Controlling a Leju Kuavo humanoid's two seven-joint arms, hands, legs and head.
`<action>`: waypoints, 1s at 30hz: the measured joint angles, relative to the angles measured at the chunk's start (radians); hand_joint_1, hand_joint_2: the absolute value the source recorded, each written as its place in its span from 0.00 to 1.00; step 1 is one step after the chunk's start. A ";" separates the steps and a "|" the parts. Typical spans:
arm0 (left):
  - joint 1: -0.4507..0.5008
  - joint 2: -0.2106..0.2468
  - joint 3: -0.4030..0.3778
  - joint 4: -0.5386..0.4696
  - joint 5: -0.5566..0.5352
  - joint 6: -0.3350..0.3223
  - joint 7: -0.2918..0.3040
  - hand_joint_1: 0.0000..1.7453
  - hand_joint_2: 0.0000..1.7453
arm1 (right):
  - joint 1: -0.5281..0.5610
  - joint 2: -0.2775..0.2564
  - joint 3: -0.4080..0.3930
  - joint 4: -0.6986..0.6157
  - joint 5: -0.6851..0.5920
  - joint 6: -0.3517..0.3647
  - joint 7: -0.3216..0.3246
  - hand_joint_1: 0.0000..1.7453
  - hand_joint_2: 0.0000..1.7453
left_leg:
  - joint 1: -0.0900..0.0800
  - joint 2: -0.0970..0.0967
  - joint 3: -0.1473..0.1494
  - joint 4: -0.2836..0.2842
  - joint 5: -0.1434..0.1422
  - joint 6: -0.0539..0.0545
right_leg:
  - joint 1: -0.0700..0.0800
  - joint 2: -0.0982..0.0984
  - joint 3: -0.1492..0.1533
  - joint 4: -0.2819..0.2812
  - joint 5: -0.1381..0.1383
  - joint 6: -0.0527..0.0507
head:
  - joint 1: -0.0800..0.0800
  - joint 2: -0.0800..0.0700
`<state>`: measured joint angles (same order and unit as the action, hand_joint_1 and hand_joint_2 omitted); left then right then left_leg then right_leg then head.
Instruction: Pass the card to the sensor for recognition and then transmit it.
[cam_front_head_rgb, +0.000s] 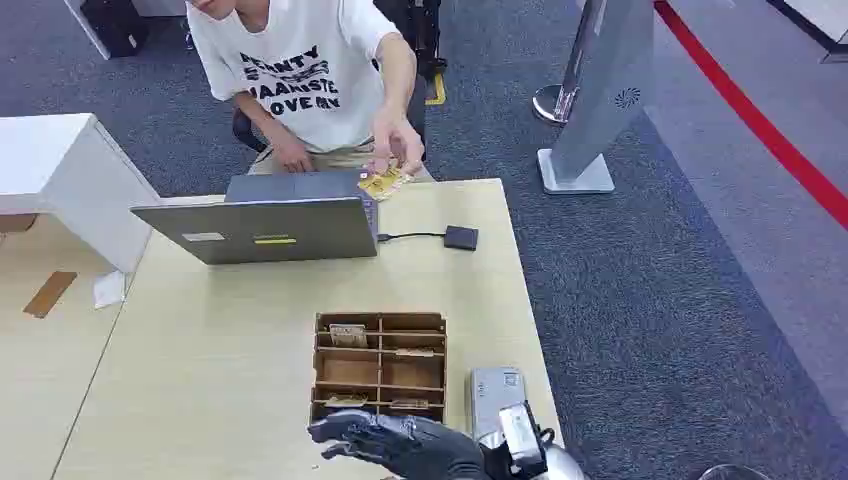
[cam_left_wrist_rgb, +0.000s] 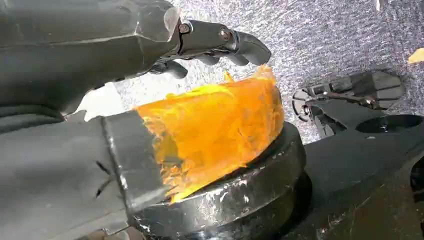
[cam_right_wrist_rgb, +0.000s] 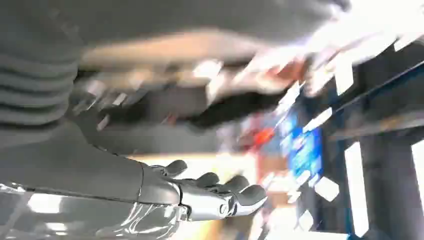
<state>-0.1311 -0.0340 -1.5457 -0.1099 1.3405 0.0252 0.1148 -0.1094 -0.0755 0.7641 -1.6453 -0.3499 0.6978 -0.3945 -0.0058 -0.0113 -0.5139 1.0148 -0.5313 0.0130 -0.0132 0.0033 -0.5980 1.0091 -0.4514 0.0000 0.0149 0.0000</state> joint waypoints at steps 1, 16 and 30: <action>0.000 0.000 0.000 0.000 0.007 0.002 0.000 0.00 0.00 | -0.009 0.000 -0.007 -0.006 0.074 -0.076 0.003 0.00 1.00 | 0.000 0.000 0.000 0.000 0.000 0.000 | 0.000 0.000 0.000 0.000 0.000 0.000 | 0.000 0.000; 0.001 -0.003 0.000 0.000 -0.007 0.020 0.014 0.00 0.00 | -0.155 0.014 0.003 -0.184 0.901 -0.923 0.082 0.00 1.00 | 0.000 0.000 0.000 0.000 0.000 0.000 | 0.000 0.000 0.000 0.000 0.000 0.000 | 0.000 0.000; -0.001 -0.012 0.000 0.000 -0.105 0.018 0.034 0.00 0.00 | -0.269 0.010 0.044 -0.142 1.370 -1.207 0.208 0.00 1.00 | 0.000 0.000 0.000 0.000 0.000 0.000 | 0.000 0.000 0.000 0.000 0.000 0.000 | 0.000 0.000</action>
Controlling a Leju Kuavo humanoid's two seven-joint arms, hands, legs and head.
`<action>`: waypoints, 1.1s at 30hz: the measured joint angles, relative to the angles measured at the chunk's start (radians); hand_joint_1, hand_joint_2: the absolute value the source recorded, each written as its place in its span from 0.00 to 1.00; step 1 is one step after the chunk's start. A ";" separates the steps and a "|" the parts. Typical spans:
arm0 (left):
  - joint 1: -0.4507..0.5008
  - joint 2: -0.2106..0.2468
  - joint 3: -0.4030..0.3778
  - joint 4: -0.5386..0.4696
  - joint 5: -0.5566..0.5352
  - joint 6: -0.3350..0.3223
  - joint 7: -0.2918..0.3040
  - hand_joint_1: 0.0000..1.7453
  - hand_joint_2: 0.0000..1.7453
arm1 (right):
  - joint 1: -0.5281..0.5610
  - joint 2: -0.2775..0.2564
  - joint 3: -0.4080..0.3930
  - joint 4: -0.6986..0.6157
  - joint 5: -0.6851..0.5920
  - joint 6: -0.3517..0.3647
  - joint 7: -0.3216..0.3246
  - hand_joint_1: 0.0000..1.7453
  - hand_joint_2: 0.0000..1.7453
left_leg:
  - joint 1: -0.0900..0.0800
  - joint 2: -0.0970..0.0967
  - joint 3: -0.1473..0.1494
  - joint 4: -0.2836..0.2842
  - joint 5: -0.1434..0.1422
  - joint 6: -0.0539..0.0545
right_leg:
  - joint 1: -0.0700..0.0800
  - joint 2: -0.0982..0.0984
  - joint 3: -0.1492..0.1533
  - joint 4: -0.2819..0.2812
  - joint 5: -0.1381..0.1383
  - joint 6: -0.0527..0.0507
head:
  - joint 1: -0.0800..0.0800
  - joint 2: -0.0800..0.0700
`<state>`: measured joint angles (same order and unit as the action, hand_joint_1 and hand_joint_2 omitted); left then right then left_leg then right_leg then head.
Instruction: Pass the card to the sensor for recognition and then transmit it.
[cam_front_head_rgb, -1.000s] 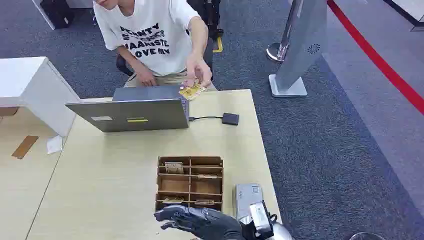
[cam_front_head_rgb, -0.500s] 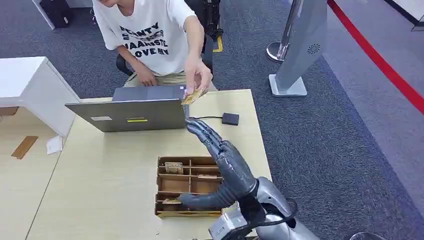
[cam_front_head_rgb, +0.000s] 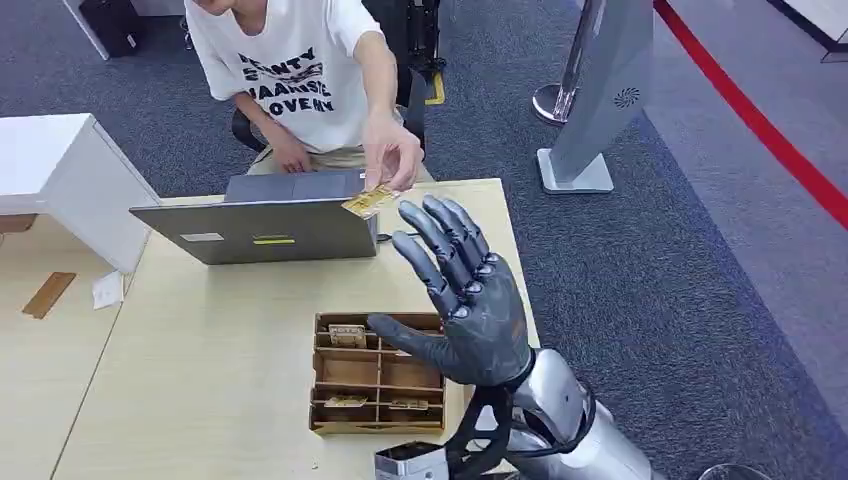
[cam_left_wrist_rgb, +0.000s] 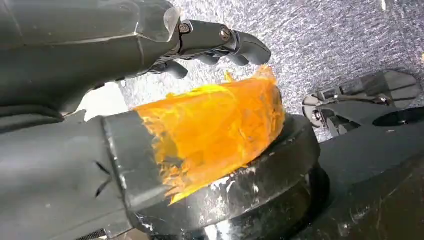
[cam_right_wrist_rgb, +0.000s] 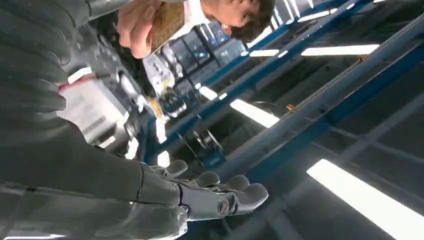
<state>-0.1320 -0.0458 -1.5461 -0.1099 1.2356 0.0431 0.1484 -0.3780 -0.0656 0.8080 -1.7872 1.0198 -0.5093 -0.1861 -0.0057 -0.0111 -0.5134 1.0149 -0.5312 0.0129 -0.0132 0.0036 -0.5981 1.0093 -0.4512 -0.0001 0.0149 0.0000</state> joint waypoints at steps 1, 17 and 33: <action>-0.001 0.000 0.000 0.000 -0.005 0.000 0.001 0.00 0.00 | -0.015 0.000 0.004 0.014 0.010 0.000 0.005 0.00 1.00 | 0.000 0.000 0.000 0.000 0.000 0.000 | 0.000 0.000 0.000 0.000 0.000 0.000 | 0.000 0.000; -0.012 0.000 0.000 0.000 -0.096 -0.023 0.025 0.00 0.00 | -0.236 0.017 0.035 0.333 0.224 0.058 0.148 0.00 1.00 | 0.000 0.000 0.000 0.000 0.001 0.000 | 0.000 -0.001 0.000 0.000 0.001 -0.001 | 0.000 0.000; -0.022 0.002 0.000 0.000 -0.125 -0.035 0.035 0.00 0.00 | -0.344 0.037 -0.005 0.571 0.281 0.058 0.195 1.00 1.00 | 0.000 0.000 0.000 0.000 0.001 0.000 | 0.000 0.000 0.000 0.000 0.001 -0.001 | 0.000 0.000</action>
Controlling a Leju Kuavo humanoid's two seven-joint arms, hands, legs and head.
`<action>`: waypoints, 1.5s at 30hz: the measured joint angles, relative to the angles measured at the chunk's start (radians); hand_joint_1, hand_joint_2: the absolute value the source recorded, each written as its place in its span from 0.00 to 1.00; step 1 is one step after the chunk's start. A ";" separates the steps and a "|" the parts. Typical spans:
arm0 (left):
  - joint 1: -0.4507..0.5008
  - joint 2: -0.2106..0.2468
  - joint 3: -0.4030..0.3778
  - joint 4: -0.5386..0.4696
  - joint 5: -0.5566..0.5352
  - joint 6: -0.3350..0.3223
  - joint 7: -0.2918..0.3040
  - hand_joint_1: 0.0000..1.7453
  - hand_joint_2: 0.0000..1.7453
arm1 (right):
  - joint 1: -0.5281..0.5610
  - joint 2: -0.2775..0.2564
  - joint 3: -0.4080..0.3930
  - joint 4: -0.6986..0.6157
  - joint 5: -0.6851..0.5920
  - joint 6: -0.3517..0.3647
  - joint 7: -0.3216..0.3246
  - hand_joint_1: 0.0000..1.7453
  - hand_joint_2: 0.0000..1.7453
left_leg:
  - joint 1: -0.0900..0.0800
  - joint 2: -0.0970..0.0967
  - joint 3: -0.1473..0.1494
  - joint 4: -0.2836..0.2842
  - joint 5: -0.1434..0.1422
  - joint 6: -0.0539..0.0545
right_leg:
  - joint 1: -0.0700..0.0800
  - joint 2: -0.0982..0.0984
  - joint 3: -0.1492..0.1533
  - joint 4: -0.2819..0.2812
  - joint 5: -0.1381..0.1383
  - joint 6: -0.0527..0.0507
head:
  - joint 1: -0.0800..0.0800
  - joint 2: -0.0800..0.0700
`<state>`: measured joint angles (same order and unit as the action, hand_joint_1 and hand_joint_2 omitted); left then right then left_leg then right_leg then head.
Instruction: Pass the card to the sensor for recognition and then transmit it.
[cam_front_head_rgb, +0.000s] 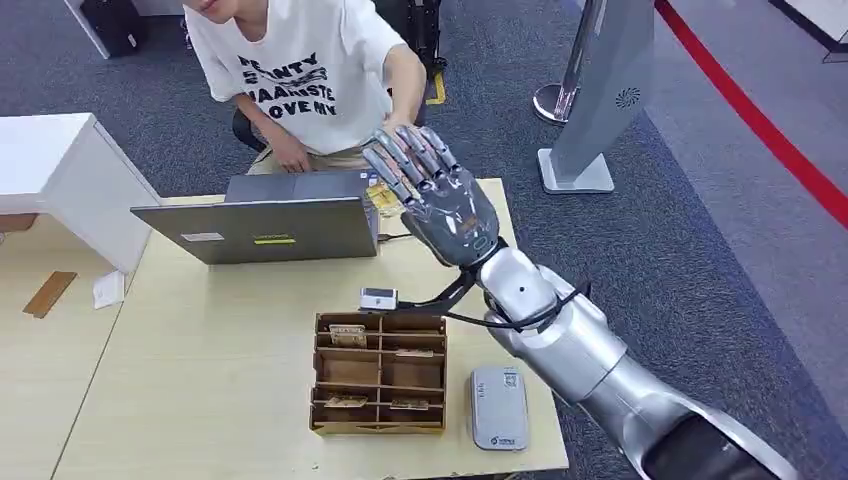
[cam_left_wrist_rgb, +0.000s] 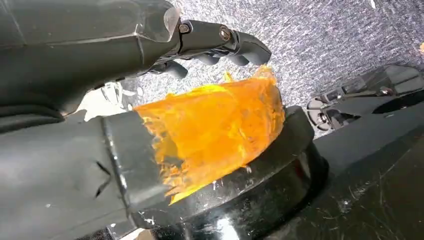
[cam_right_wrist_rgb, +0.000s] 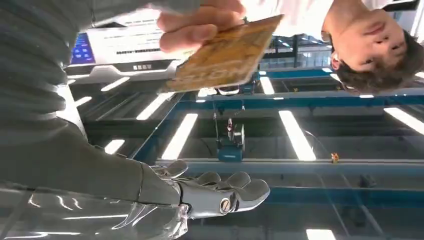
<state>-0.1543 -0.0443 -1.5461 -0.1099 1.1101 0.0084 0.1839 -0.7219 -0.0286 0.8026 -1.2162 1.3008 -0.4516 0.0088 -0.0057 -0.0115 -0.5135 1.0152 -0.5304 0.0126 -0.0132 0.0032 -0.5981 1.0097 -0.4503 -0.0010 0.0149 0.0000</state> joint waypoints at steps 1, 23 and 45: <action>0.000 0.000 0.000 0.000 0.000 0.000 0.000 0.00 0.00 | -0.001 0.002 -0.006 0.005 0.000 -0.002 0.000 1.00 1.00 | 0.000 0.000 0.000 0.000 0.000 0.000 | 0.000 0.000 0.000 0.000 0.000 0.000 | 0.000 0.000; -0.005 0.000 0.000 0.000 0.000 0.000 0.000 0.00 0.00 | 0.000 0.011 -0.039 0.039 -0.002 -0.010 -0.001 1.00 1.00 | 0.000 0.000 0.000 0.000 0.000 0.000 | 0.000 0.000 0.000 0.000 0.000 0.000 | 0.000 0.000; 0.015 0.002 0.002 0.000 0.120 0.024 -0.030 0.00 0.00 | 0.245 0.106 -0.163 -0.277 -1.157 0.450 -0.163 1.00 1.00 | 0.000 0.000 -0.001 0.000 0.000 0.000 | 0.000 0.000 -0.001 0.000 -0.001 0.000 | 0.000 0.000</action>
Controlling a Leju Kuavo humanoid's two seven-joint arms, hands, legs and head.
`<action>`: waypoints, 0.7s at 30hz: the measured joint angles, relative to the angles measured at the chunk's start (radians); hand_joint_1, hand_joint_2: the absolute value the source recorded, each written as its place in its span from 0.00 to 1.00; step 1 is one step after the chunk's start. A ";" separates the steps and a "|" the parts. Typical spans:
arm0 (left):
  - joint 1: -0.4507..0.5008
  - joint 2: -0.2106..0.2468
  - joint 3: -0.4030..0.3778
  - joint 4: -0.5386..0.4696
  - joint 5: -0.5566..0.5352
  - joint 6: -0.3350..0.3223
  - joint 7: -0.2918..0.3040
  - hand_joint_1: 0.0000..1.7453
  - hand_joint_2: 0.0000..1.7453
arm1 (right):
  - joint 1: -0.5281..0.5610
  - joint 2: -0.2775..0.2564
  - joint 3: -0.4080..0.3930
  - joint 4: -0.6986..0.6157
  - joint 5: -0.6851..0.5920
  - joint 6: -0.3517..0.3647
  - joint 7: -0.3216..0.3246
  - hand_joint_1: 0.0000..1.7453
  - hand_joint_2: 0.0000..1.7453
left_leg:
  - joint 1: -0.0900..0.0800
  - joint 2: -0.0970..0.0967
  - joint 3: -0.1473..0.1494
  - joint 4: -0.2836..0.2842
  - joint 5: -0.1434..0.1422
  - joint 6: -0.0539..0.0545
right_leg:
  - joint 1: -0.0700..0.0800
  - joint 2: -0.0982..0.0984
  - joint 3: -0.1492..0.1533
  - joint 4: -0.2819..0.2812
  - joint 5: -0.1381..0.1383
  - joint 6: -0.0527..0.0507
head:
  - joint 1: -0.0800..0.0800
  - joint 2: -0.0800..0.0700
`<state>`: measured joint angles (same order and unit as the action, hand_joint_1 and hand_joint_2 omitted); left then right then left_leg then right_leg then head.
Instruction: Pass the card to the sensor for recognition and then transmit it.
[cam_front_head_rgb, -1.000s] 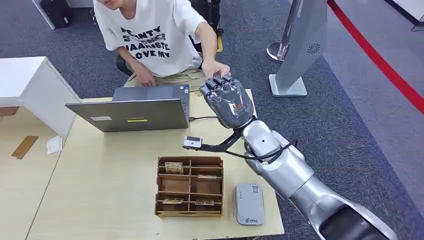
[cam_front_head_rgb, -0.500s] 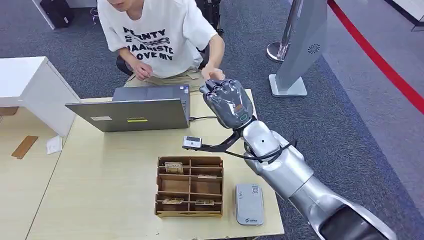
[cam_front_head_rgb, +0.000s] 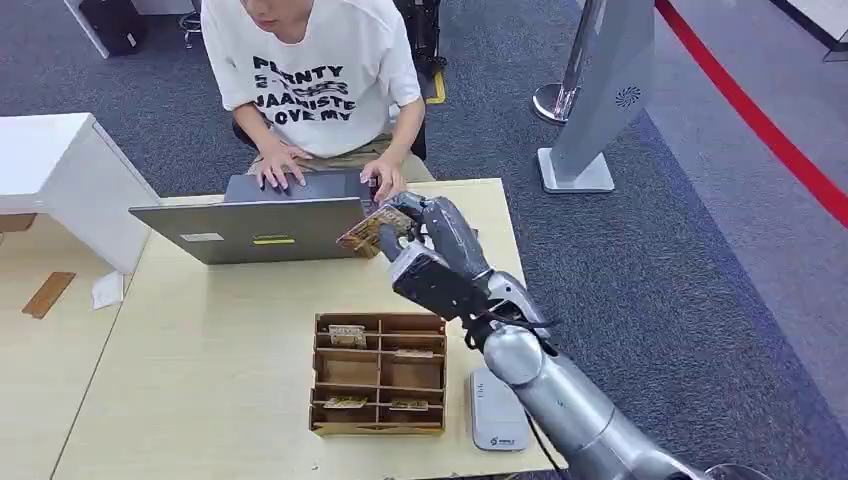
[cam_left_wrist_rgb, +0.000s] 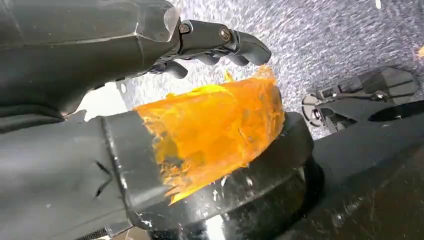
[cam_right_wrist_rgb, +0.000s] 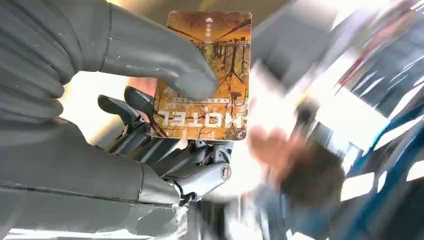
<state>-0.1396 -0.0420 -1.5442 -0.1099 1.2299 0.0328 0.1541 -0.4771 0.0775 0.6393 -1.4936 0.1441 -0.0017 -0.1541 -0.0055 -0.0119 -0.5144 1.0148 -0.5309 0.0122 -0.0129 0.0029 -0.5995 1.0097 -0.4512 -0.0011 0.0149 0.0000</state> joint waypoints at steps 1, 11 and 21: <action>0.002 0.001 0.001 0.000 0.009 0.000 -0.002 0.00 0.00 | 0.021 0.002 -0.008 -0.031 -0.098 0.040 -0.002 1.00 1.00 | 0.000 0.000 0.000 0.000 0.000 0.000 | 0.000 0.000 0.000 0.000 0.000 0.000 | 0.000 0.000; 0.010 0.005 0.002 0.000 0.037 0.001 -0.007 0.00 0.00 | 0.120 0.002 -0.052 -0.149 -0.416 0.185 0.005 1.00 1.00 | -0.001 0.000 0.001 0.000 0.000 0.000 | 0.000 0.000 0.001 0.000 0.000 0.000 | 0.000 0.000; 0.016 0.006 0.029 0.000 0.080 0.008 -0.017 0.00 0.00 | 0.336 -0.053 -0.178 -0.207 -0.571 0.310 -0.025 1.00 1.00 | -0.001 0.001 0.000 0.000 -0.001 0.000 | 0.000 0.000 0.001 -0.001 0.000 0.001 | 0.000 0.000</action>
<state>-0.1240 -0.0355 -1.5152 -0.1099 1.3104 0.0412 0.1369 -0.1415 0.0240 0.4612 -1.7006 -0.4273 0.3082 -0.1789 -0.0061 -0.0113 -0.5145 1.0151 -0.5322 0.0125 -0.0130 0.0032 -0.5990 1.0090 -0.4515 -0.0003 0.0149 0.0000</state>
